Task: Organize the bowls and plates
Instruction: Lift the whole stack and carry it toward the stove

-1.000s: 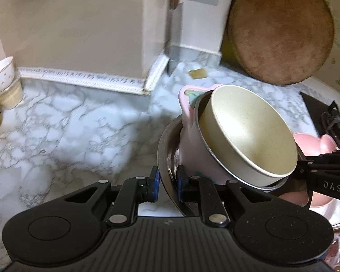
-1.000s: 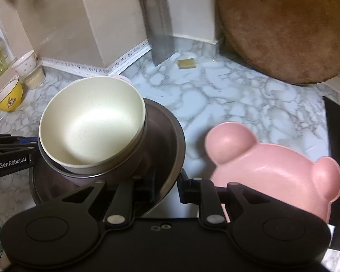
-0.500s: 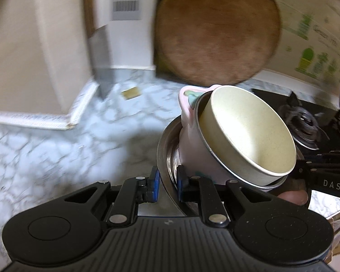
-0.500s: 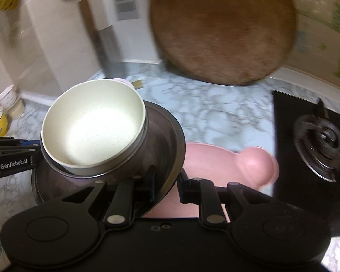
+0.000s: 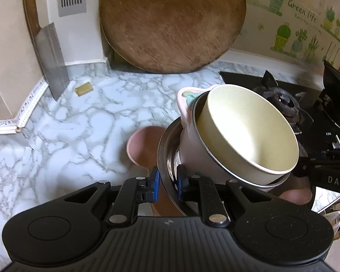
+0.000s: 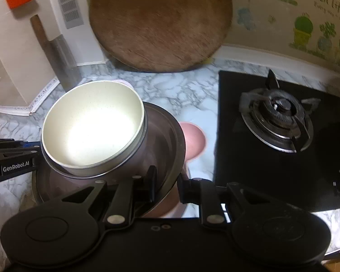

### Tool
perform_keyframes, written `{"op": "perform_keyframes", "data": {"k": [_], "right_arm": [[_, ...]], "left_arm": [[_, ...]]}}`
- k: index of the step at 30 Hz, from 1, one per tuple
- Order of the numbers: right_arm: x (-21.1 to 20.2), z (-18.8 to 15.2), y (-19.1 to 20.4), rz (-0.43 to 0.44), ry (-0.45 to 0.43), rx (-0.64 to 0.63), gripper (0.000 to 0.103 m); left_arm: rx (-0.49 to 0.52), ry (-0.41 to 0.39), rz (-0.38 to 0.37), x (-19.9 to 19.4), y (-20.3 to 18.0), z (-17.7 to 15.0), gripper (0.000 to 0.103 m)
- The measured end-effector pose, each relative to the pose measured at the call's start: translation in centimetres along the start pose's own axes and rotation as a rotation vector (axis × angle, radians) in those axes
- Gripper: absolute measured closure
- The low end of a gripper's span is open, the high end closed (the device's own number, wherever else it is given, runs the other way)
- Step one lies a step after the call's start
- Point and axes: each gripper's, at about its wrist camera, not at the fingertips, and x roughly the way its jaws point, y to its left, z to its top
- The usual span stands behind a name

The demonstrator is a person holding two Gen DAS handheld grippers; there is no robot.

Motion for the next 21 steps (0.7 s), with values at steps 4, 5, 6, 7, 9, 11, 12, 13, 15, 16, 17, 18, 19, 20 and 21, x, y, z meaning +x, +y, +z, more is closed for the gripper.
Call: {"op": "perform_keyframes", "data": {"k": [4,5,6,7,9,11,12,13,15,16,17,18,19,20,21], "right_arm": [[0.5,-0.2,-0.4,-0.005,0.000,-0.005,0.083],[0.6,-0.3,-0.5,-0.004,0.002,-0.007,0.083],[0.8,-0.3,-0.6,-0.003,0.003,-0.008,0.083],[1.0,-0.4,-0.6,-0.003,0.005,-0.012,0.083],[1.4,-0.5,-0.7,-0.003,0.008,-0.017,0.083],[1.8,-0.6,-0.7,-0.003,0.012,-0.019,0.083],[2.0,-0.6,-0.7,-0.003,0.014,-0.022,0.083],[2.1,-0.7,-0.6,-0.002,0.017,-0.022,0.083],[2.3,-0.8,-0.7,0.002,0.023,-0.024,0.083],[2.5,-0.9,-0.7,0.003,0.027,-0.024,0.083],[2.6,-0.9,-0.7,0.003,0.030,-0.024,0.083],[2.8,-1.0,-0.7,0.003,0.032,-0.025,0.083],[2.9,-1.0,-0.7,0.003,0.033,-0.026,0.083],[2.9,-1.1,-0.7,0.002,0.031,-0.027,0.083],[2.9,-1.1,-0.7,0.001,0.030,-0.029,0.083]], "left_arm": [[-0.005,0.007,-0.002,0.7,-0.2,-0.4,0.089],[-0.001,0.001,0.000,0.9,-0.2,-0.5,0.089],[0.002,-0.003,0.004,1.0,-0.2,-0.6,0.089],[0.003,-0.005,0.008,1.1,-0.3,-0.6,0.089],[0.004,-0.006,0.014,1.5,-0.3,-0.7,0.089],[0.000,-0.004,0.017,1.7,-0.2,-0.8,0.089],[0.000,-0.002,0.019,1.8,-0.2,-0.9,0.089],[0.000,-0.001,0.020,1.9,-0.2,-1.0,0.089],[-0.002,0.000,0.020,2.2,-0.1,-1.2,0.089],[-0.004,0.000,0.021,2.3,-0.1,-1.3,0.089],[-0.007,0.000,0.020,2.3,-0.1,-1.4,0.089],[-0.009,-0.002,0.019,2.4,-0.1,-1.5,0.089],[-0.008,-0.007,0.019,2.4,-0.1,-1.5,0.089],[-0.004,-0.013,0.020,2.4,-0.1,-1.5,0.089],[-0.004,-0.018,0.020,2.5,-0.2,-1.5,0.089]]}}
